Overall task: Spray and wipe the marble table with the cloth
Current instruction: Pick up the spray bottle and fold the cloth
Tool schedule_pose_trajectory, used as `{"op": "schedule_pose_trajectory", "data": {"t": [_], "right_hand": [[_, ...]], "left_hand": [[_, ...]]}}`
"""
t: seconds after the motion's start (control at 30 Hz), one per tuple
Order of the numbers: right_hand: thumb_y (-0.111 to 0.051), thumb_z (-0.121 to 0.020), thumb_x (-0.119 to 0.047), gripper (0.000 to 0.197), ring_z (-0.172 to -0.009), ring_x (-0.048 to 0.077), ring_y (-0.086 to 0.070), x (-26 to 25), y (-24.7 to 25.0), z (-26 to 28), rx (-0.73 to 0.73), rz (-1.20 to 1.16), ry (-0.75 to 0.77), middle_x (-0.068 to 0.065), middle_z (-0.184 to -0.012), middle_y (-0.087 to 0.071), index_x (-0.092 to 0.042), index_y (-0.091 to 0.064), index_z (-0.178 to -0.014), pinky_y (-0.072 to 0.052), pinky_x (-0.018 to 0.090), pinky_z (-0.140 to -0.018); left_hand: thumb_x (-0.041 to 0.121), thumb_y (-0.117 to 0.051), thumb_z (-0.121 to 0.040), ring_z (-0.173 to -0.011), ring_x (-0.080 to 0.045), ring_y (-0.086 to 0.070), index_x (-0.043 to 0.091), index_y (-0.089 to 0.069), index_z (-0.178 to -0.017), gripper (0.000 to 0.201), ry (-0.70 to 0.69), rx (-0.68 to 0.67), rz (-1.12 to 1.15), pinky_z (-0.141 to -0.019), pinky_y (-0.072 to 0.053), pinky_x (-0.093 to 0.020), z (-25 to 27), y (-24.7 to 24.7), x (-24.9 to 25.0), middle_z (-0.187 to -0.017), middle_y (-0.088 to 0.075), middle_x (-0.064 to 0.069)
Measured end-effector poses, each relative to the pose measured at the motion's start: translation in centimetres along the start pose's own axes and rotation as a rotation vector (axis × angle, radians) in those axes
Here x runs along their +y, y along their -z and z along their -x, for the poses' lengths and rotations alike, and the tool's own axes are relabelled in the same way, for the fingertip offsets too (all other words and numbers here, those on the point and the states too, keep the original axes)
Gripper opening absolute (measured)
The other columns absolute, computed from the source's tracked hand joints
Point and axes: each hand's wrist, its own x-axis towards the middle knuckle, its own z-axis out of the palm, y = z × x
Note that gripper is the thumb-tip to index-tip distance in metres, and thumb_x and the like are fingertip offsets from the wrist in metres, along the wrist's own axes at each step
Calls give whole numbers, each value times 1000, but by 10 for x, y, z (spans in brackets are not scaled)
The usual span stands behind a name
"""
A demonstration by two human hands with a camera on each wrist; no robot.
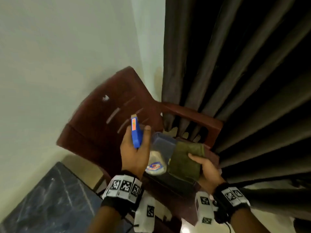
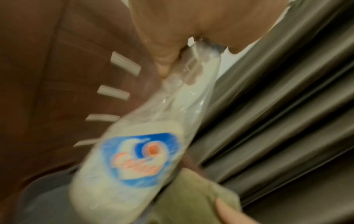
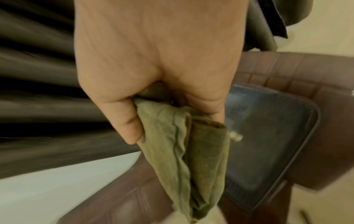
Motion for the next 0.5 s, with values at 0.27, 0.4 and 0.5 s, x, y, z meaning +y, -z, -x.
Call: {"op": "schedule_pose_trajectory", "data": {"t": [0.27,0.4,0.5], "right_hand": [[-58,-94,-42,51,-117,38,-66,-31,-127,158,-205,-155,97,22,-127,-67,-5,-67,-128,-47,54,-105],[-58,-92,-42,50,-117,35,-66,-23,-188,231,-359,-116,168,20,-127,-68,-6,-71,-124,-49,54,-104],[-56,-95,-41,45,-115,37,-67,1,-225,285,-469,-72,163,21,-125,-69,-5,-75,-115,-45,53,-106]], "left_hand": [[34,-68,-99,-66,-3,-56,16,-61,-84,25,-149,128,123,-65,-47,-19,41,130,144,-79,-62,-2],[28,-67,-101,-64,-17,-64,8,-69,-82,28,-199,127,177,-63,-52,-31,78,211,197,-74,-70,-9],[32,-66,-101,-62,-27,-64,4,-69,-82,35,-244,171,196,-61,-52,-32,127,271,212,-74,-69,-11]]}}
